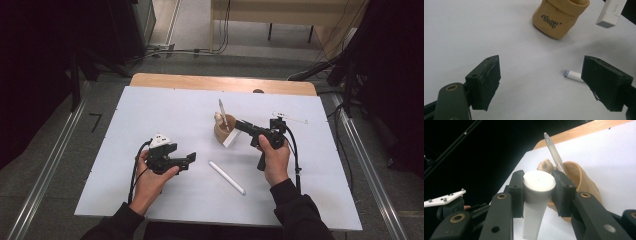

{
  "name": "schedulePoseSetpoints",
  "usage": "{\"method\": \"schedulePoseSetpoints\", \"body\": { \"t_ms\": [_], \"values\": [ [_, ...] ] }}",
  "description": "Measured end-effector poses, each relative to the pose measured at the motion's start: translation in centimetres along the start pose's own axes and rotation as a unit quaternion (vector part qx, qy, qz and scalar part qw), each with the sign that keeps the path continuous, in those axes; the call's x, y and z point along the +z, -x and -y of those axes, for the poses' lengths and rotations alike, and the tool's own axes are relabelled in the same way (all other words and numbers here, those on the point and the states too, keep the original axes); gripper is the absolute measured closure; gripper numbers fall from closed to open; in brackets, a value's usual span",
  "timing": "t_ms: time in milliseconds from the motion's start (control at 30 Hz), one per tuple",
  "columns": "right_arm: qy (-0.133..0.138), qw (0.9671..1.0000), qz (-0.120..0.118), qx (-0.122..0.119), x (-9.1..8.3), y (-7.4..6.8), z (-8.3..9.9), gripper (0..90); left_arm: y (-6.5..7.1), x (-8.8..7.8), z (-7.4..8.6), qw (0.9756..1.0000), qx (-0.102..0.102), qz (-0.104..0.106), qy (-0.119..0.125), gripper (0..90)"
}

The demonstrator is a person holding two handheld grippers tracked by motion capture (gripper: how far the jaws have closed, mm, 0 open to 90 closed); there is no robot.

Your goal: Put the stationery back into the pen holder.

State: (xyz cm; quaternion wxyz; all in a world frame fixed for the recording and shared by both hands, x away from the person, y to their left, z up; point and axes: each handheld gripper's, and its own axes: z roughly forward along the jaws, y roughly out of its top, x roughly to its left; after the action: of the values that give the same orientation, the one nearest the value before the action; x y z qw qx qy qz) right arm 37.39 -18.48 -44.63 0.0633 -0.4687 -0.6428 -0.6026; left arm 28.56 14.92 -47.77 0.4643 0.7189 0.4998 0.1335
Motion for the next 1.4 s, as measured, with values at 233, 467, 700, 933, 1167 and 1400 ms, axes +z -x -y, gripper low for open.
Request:
{"method": "schedulePoseSetpoints", "body": {
  "t_ms": [233,467,700,933,1167,1400],
  "values": [
    [0.008,1.0000,0.004,0.000,0.5,-0.2,-0.9,62.3,-0.1,-0.1,0.0,1.0000,0.000,-0.001,0.001,16.7],
    [0.018,0.9997,0.015,0.006,0.9,0.2,-1.8,62.3,0.0,0.0,0.0,1.0000,0.001,0.000,0.000,16.7],
    [0.029,0.9990,0.030,0.012,1.4,0.8,-2.7,62.3,0.0,0.0,0.0,1.0000,0.001,0.000,0.000,16.7],
    [0.028,0.9983,0.051,0.010,2.1,1.4,-3.2,62.3,-0.1,0.0,0.0,1.0000,0.000,0.000,0.001,16.7],
    [0.022,0.9974,0.069,-0.001,2.8,1.9,-3.2,62.3,-0.1,0.0,0.0,1.0000,0.000,0.002,0.000,16.7],
    [0.011,0.9965,0.081,-0.019,3.8,1.6,-3.0,62.2,-0.1,0.1,0.0,1.0000,0.000,0.002,0.000,16.7]
  ]
}}
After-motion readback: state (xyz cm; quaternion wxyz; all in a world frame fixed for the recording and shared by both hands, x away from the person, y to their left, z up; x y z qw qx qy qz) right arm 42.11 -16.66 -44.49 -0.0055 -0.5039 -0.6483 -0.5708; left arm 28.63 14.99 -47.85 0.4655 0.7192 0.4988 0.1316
